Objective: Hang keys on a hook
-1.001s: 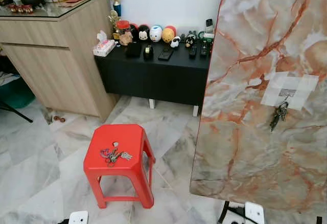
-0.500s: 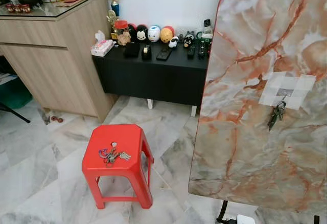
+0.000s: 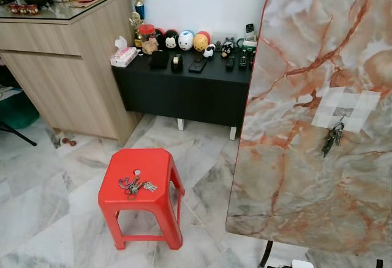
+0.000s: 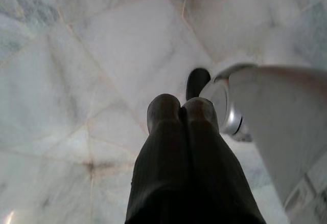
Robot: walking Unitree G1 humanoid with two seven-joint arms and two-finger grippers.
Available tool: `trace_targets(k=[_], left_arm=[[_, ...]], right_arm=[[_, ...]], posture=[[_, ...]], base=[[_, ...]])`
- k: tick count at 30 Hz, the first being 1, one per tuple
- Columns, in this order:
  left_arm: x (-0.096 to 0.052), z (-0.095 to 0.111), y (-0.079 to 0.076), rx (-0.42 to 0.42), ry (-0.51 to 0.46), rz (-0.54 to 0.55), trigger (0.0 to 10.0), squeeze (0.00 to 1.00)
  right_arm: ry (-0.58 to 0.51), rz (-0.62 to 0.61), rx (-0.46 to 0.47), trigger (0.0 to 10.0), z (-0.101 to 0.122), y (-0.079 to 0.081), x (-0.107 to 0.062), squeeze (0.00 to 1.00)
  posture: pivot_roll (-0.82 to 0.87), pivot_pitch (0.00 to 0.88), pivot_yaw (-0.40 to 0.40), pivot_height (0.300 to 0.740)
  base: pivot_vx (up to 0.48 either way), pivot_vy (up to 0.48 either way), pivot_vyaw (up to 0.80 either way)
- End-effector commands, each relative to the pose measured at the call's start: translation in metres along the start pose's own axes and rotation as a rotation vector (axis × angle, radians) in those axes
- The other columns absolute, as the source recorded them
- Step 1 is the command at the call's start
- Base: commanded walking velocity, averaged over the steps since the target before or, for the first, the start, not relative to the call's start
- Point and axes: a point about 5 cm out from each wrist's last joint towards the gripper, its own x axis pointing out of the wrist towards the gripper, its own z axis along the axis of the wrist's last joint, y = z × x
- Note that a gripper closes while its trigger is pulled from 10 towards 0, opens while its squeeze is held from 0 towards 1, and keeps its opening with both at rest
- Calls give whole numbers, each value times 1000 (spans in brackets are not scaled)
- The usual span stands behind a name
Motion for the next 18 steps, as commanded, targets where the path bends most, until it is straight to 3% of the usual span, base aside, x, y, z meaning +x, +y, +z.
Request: trace_targets(k=[1, 5, 18], left_arm=[[2, 4, -2, -6, 5, 10, 10000, 0], [4, 9, -7, 7, 2, 5, 10000, 0], [0, 3, 7, 0, 8, 33, 10000, 0]], right_arm=[[-6, 12, -19, 10000, 3, 2, 0, 0], [-8, 7, -2, 10000, 4, 3, 1, 0], [-3, 25, 10, 10000, 0, 10, 1, 0]], posture=[[192, 0, -7, 740], [199, 0, -1, 740], [187, 0, 11, 740]], base=[[0, 255, 0], [0, 282, 0], [0, 447, 0]])
